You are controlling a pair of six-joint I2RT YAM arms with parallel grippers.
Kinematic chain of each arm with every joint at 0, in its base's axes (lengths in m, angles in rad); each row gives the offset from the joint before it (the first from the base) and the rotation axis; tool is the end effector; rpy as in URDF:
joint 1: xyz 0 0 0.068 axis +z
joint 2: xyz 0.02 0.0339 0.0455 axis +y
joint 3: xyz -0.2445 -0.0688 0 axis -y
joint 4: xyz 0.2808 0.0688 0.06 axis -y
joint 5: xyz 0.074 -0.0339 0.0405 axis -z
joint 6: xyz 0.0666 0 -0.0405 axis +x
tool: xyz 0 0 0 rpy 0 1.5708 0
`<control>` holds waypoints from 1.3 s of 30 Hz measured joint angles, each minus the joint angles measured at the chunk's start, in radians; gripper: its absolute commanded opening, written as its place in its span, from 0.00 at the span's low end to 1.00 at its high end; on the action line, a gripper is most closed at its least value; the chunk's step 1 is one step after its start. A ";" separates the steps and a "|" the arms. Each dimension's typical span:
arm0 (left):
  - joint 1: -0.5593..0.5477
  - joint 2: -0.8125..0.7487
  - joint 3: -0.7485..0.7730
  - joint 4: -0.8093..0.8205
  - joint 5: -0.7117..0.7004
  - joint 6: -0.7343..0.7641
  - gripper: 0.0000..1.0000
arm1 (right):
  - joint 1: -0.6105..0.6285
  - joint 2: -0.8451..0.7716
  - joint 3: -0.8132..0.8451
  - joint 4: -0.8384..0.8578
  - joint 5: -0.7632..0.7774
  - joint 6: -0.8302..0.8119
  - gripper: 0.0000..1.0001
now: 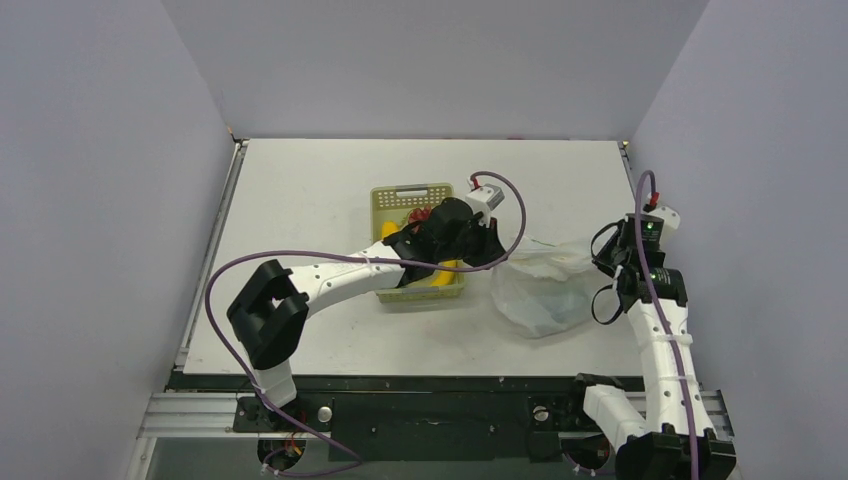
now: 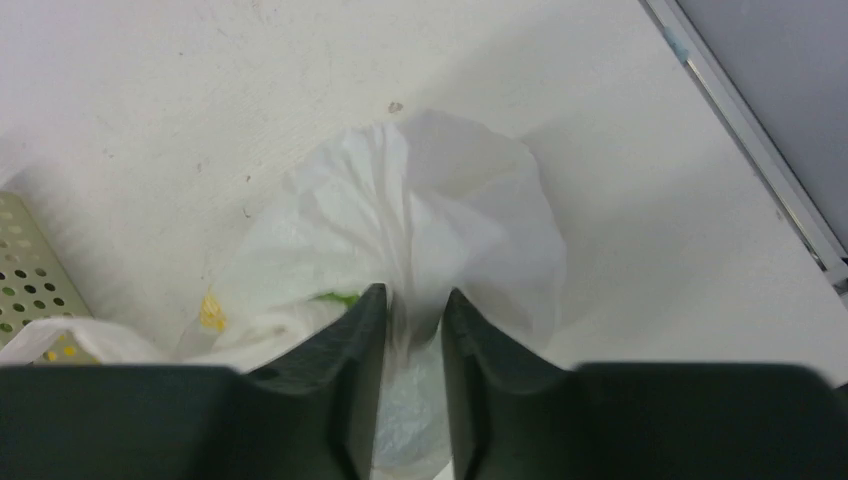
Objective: Take the fake fruits out of the plastic bag
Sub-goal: Untie the plastic bag at the center of the board.
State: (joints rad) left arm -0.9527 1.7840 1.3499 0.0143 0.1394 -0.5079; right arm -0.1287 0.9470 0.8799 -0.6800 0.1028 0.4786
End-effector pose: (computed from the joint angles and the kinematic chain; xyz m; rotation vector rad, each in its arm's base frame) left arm 0.2703 -0.3962 0.2318 0.5697 2.0773 -1.0431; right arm 0.2612 -0.0407 0.2577 0.7413 2.1918 0.0587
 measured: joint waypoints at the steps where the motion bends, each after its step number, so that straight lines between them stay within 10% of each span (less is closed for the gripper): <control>1: 0.000 0.000 -0.004 0.012 0.008 -0.010 0.00 | 0.006 -0.013 0.004 -0.008 -0.003 0.004 0.43; 12: 0.000 0.000 -0.011 0.058 0.061 -0.068 0.00 | 0.110 -0.245 -0.027 -0.064 -0.050 0.060 0.76; 23: 0.000 0.000 -0.037 0.092 0.100 -0.095 0.00 | 0.058 -0.228 -0.171 0.085 -0.198 0.193 0.59; 28: 0.000 0.000 -0.037 0.092 0.120 -0.095 0.00 | 0.055 -0.180 -0.198 0.153 -0.213 0.206 0.35; 32: 0.000 0.000 -0.035 0.087 0.153 -0.089 0.26 | 0.055 -0.156 -0.209 0.179 -0.216 0.209 0.00; 39: 0.000 0.010 0.029 0.026 0.164 -0.046 0.57 | 0.055 -0.161 -0.209 0.193 -0.220 0.174 0.00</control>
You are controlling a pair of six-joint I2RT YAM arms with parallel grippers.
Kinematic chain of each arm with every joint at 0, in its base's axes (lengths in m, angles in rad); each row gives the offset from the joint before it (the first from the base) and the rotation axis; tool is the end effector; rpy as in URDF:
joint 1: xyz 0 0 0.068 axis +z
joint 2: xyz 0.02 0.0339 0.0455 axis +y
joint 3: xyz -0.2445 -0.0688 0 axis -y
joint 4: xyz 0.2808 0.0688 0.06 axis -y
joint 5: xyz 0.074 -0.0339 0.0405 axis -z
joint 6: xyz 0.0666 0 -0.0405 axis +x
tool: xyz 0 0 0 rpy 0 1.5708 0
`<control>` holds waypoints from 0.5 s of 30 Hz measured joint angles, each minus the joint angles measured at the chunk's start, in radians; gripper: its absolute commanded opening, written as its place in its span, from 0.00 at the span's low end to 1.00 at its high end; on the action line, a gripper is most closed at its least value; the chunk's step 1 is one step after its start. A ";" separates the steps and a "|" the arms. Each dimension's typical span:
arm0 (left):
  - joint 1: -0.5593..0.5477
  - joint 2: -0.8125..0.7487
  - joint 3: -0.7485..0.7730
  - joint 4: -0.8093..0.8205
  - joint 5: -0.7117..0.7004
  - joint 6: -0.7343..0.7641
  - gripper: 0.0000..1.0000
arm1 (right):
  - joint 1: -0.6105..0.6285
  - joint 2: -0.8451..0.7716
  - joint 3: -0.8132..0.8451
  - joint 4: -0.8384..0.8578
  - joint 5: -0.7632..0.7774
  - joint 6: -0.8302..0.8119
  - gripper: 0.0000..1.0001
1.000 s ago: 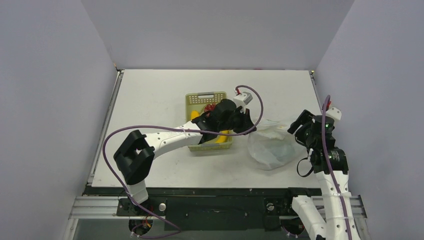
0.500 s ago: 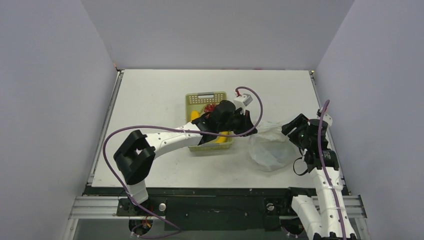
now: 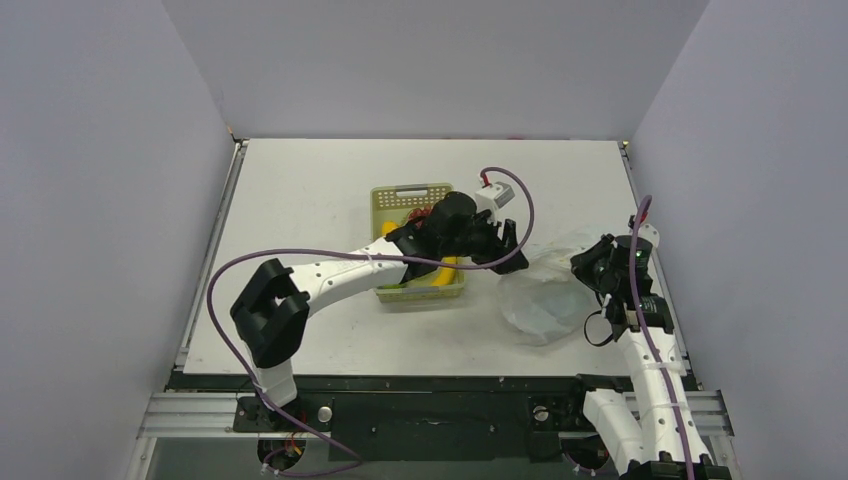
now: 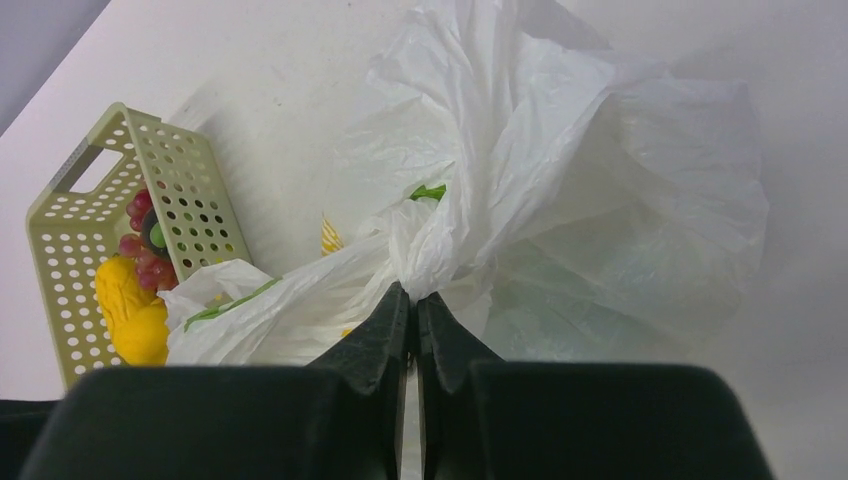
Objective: Take the fake fruits out of the plastic bag
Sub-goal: Untie the plastic bag at the center of the board.
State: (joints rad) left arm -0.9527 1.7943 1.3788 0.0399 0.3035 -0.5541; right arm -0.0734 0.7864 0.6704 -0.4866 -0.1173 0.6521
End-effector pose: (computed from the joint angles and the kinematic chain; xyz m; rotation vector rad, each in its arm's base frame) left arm 0.2638 -0.4054 0.2430 0.6443 2.0609 -1.2396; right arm 0.2485 -0.0105 0.2342 0.7185 2.0848 0.4547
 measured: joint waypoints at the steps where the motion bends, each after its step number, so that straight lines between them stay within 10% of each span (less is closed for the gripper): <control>1: 0.000 0.003 0.014 -0.011 -0.005 0.006 0.58 | 0.000 -0.004 0.000 -0.001 -0.003 -0.008 0.00; 15: -0.008 0.296 0.530 -0.292 -0.052 0.092 0.49 | 0.000 -0.035 0.001 -0.002 -0.071 -0.032 0.00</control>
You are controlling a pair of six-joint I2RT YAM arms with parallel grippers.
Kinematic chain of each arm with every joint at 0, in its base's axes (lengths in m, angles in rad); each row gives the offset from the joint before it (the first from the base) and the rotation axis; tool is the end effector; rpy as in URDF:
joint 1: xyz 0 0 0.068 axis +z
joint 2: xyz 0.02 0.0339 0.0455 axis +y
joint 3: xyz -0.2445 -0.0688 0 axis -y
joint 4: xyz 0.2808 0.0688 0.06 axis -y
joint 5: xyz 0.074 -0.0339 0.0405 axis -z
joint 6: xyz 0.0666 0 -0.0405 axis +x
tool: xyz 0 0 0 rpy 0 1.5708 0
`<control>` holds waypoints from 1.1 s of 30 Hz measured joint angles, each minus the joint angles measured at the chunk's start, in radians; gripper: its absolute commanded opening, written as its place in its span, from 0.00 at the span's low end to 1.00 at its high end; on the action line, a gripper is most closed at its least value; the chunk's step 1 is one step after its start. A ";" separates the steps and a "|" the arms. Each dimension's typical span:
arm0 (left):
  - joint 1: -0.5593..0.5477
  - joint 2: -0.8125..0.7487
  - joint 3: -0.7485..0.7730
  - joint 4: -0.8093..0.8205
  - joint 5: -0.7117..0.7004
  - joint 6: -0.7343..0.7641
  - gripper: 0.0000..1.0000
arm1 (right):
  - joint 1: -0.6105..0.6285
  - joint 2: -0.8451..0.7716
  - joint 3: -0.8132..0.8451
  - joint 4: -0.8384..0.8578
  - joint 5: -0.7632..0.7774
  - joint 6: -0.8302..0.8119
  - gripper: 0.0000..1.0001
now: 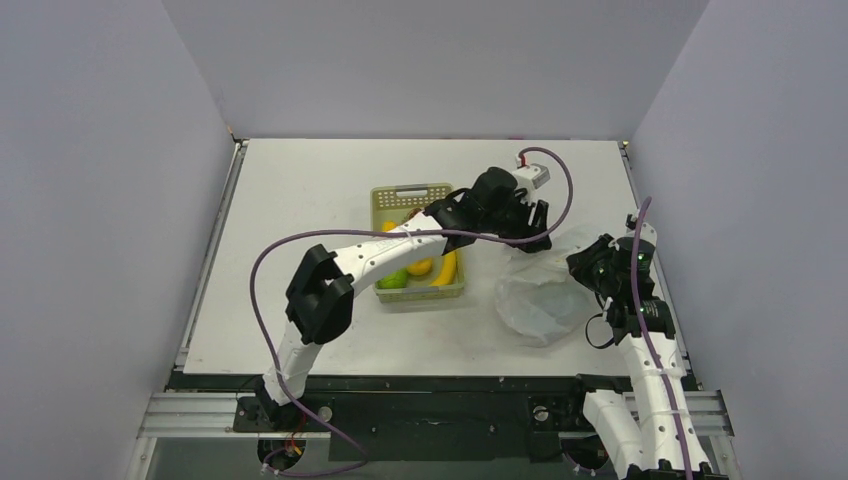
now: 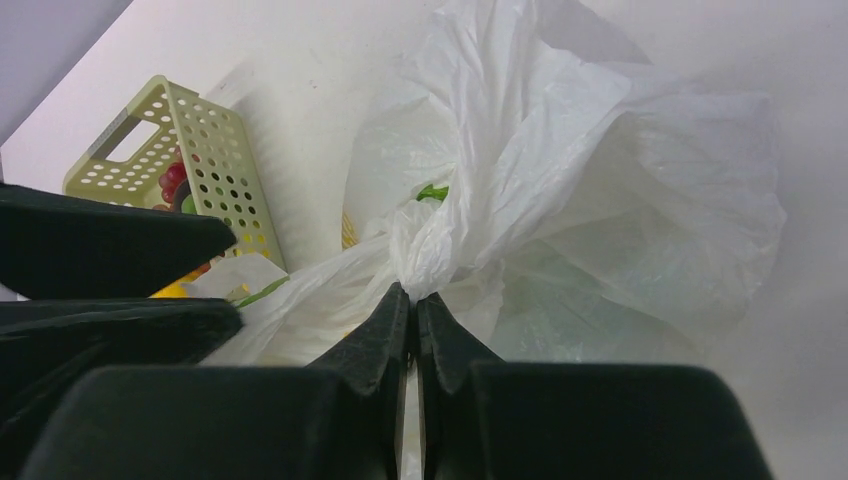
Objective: Take the fake fruits out of the plastic bag
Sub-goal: Untie the plastic bag at the center of the board.
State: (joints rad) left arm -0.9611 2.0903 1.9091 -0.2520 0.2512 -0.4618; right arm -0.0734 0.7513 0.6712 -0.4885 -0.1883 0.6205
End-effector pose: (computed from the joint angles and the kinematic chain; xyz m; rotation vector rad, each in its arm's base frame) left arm 0.3037 -0.4638 0.2760 0.7092 2.0691 -1.1185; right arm 0.2438 -0.0054 0.2427 0.6325 2.0793 0.5185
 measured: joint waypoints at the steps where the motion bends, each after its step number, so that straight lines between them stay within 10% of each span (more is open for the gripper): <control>1: -0.002 0.018 0.012 -0.017 0.002 0.003 0.46 | 0.000 -0.001 0.000 0.000 -0.002 0.000 0.00; 8: -0.017 0.092 0.038 -0.103 0.012 0.007 0.00 | 0.000 -0.005 0.009 -0.010 -0.011 -0.006 0.00; 14: -0.021 0.087 0.038 -0.114 -0.036 0.011 0.00 | 0.000 -0.005 0.035 -0.042 0.029 -0.003 0.00; 33: -0.008 -0.629 -0.852 0.480 -0.189 -0.114 0.00 | -0.108 0.299 0.351 -0.122 0.074 0.154 0.00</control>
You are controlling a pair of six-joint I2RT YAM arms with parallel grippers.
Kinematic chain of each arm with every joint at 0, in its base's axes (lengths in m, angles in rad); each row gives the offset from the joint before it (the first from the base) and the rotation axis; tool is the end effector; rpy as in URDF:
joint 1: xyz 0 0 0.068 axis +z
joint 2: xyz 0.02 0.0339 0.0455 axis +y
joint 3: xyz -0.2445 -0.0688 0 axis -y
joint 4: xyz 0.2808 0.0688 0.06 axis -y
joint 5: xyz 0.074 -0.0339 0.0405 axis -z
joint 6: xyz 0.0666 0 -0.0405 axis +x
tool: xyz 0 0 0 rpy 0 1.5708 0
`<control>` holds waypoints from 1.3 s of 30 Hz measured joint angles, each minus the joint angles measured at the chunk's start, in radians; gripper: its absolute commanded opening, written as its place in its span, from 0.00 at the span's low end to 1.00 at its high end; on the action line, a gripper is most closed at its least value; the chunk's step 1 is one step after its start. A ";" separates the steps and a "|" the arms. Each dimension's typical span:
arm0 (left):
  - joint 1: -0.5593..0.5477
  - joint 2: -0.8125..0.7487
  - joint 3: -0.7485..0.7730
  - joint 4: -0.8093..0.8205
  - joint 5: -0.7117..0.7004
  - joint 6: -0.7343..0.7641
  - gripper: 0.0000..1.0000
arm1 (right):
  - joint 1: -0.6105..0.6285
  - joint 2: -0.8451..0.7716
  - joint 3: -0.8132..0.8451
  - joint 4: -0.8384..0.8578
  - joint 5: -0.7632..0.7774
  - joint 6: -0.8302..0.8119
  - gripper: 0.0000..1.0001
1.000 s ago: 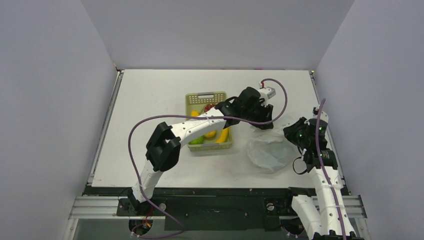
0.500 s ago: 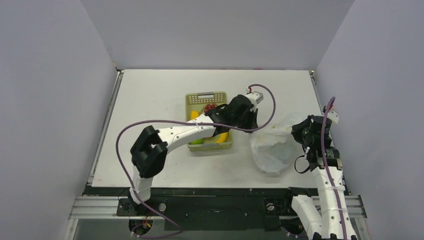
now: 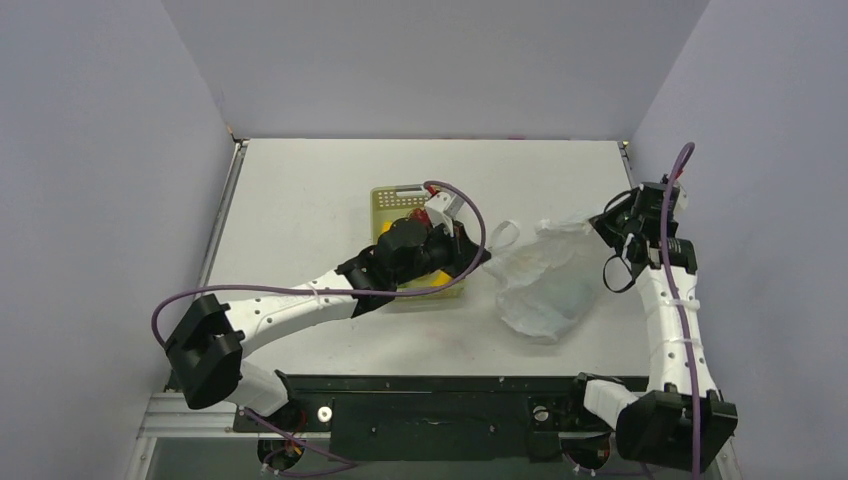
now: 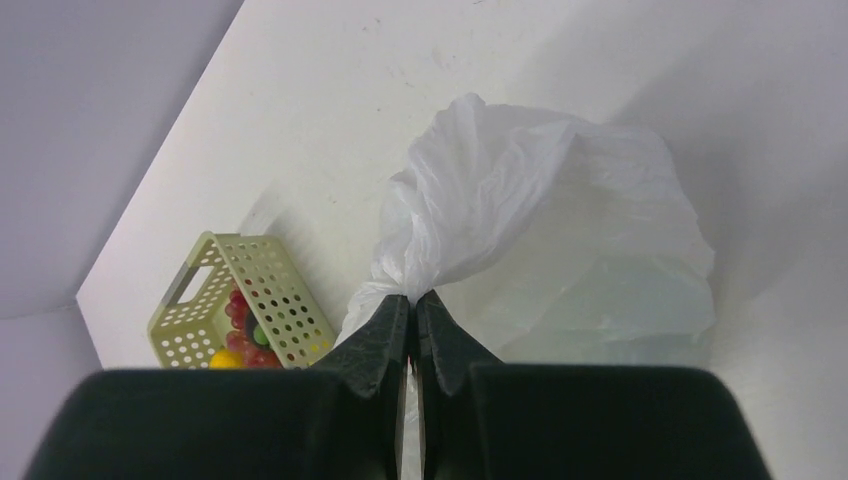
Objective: Take the fake fruits out of the plastic bag
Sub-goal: Untie the plastic bag at the center of the board.
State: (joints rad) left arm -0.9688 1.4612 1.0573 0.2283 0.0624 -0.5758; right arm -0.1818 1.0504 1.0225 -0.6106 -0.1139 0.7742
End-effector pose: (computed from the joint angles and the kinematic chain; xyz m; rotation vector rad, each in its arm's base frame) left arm 0.2307 -0.3430 0.2768 0.4197 1.8535 -1.1536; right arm 0.2899 -0.0456 0.2942 0.9739 2.0196 0.4514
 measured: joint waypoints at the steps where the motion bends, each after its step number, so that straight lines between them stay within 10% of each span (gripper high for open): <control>1: 0.000 -0.009 -0.024 0.020 0.013 -0.005 0.00 | -0.003 0.036 0.028 -0.005 -0.022 0.003 0.00; 9: -0.094 -0.045 -0.080 0.077 0.077 0.006 0.00 | -0.014 0.313 0.259 -0.010 -0.165 0.018 0.03; 15: -0.150 -0.050 -0.034 0.064 0.103 0.032 0.00 | 0.055 0.353 0.333 -0.027 -0.147 -0.073 0.57; 18: -0.148 -0.050 -0.013 0.063 0.103 0.034 0.00 | 0.107 0.306 0.316 -0.053 -0.111 -0.133 0.67; 21: -0.148 -0.050 -0.008 0.051 0.105 0.037 0.27 | 0.127 0.220 0.281 -0.085 -0.072 -0.187 0.81; 27: -0.141 -0.055 0.038 -0.096 0.058 0.066 0.63 | 0.137 0.053 0.195 -0.098 -0.024 -0.279 0.88; 39: 0.119 0.045 0.332 -0.249 0.054 0.193 0.70 | 0.272 -0.192 -0.266 0.092 -0.084 -0.072 0.85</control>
State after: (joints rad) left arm -0.8494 1.5063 1.3888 -0.0204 0.1165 -0.3828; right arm 0.0902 0.8585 0.7570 -0.5190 -0.1978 0.7017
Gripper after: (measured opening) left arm 0.692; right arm 0.856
